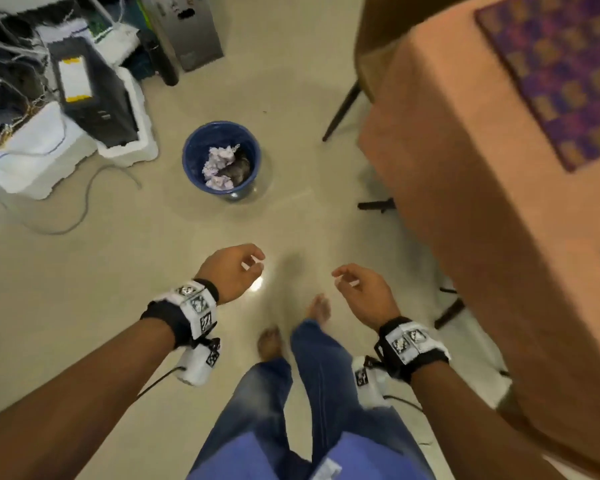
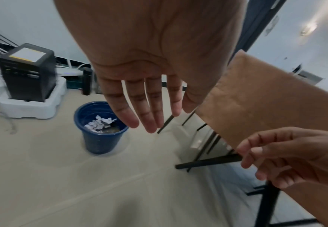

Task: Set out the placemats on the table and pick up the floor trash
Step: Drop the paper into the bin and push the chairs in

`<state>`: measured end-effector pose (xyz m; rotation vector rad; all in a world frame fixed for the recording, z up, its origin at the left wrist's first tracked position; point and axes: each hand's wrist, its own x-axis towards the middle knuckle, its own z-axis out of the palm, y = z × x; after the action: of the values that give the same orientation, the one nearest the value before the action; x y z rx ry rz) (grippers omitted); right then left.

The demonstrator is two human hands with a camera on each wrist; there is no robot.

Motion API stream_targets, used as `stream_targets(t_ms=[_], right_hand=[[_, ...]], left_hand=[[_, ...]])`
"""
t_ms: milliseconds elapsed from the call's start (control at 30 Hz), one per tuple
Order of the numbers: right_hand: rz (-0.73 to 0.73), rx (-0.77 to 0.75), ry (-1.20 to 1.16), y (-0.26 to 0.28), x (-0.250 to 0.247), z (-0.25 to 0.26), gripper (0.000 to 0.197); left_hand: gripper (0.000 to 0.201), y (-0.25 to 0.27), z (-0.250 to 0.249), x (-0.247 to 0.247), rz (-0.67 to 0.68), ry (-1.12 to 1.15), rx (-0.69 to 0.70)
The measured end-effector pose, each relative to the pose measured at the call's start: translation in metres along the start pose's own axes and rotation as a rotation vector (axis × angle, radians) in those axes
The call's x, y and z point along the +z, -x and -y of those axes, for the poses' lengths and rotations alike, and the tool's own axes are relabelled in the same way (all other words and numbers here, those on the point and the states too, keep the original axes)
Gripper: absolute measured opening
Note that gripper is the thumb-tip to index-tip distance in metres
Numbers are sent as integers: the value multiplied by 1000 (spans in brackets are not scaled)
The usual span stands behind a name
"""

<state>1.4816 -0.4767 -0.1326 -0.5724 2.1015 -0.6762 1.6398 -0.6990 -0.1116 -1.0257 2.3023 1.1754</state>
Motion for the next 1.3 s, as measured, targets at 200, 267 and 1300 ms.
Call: stream_targets(t_ms=[200,267,1300], right_hand=[[-491,-7,121,179,-95,-82,24],[-712,30,232,227,-128,-118,30],[-997,233,302,513,-497,-572,31]], left_hand=[[19,56,-141,54,147,-139,323],[26,64,-194,86,160,-226,481],[28,236,-737,608,582,-494,972]])
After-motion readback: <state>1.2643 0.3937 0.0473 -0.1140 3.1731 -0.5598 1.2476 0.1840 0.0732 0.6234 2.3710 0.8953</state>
